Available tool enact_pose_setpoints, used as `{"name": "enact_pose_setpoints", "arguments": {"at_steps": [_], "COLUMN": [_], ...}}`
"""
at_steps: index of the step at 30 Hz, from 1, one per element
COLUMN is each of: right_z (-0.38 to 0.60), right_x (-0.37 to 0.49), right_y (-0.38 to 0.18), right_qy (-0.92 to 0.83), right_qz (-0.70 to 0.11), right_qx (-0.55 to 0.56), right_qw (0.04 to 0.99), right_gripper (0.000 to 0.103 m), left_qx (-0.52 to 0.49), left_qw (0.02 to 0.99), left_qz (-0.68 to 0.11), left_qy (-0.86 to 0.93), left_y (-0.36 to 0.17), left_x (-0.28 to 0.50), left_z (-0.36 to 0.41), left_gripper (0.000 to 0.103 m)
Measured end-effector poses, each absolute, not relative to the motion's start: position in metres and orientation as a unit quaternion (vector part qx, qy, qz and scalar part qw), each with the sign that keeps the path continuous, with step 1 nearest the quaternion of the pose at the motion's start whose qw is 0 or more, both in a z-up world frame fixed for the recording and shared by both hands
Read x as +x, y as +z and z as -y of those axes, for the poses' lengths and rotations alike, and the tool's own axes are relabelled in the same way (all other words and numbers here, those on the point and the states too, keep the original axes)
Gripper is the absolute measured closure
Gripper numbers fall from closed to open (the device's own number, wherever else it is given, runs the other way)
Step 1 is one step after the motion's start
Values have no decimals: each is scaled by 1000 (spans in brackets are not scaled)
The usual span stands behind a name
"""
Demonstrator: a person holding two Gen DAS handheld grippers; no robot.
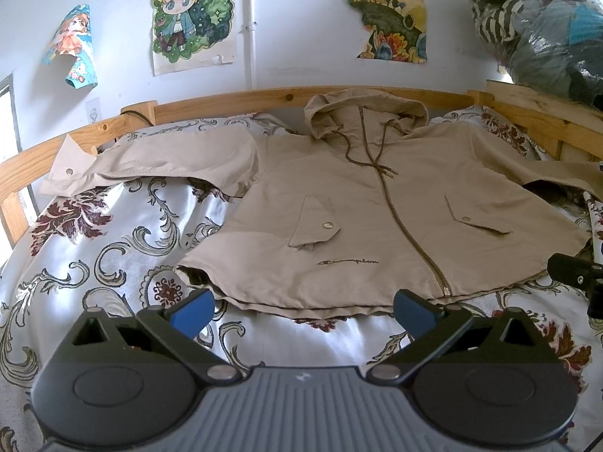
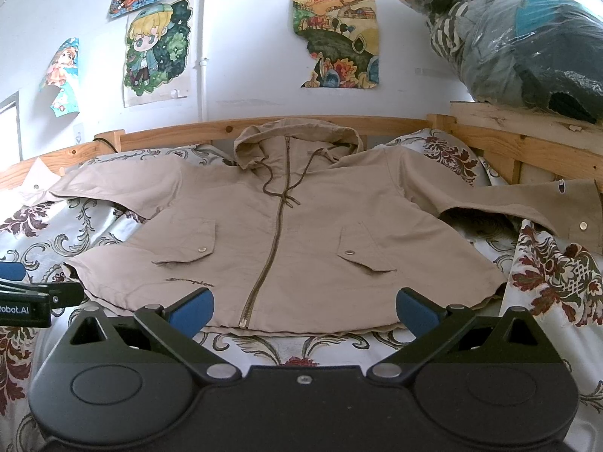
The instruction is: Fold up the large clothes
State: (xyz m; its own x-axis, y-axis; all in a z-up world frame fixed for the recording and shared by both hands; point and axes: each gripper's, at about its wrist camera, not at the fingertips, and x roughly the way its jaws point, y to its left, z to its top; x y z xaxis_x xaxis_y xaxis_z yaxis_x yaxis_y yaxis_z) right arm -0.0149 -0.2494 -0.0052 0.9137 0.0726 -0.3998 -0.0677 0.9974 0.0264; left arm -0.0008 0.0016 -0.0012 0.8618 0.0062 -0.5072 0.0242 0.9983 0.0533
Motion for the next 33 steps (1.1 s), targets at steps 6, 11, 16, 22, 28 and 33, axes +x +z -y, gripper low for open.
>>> {"name": "enact_pose_setpoints", "arguments": {"at_steps": [6,11,16,22,28,33], "right_z": [254,254,253,253,253,253], "right_x": [-13,-13,-14,-15,-15,-15], "right_y": [-7,-8,-7,-8,-7,-7], "right_qy": [33,32,32,32,32,33], "right_qz": [-207,-207,-205,-205,-205,-205], "right_qx": [9,12,13,13,13,13], "right_qw": [978,978,978,978,978,978], "right_gripper": [1,1,1,1,1,1], "left_qx": [30,32,32,33,35,36], "left_qw": [964,964,964,963,963,962], "left_qz": [-264,-264,-264,-267,-267,-269], "left_qy": [-5,-3,-3,-3,-2,-1], "left_y": [-3,-6,-6,-6,-6,-7], "left_x": [0,0,0,-2,-2,-3], "left_z": [-5,-15,-16,-17,-17,-19], "left_gripper": [1,1,1,1,1,1]}}
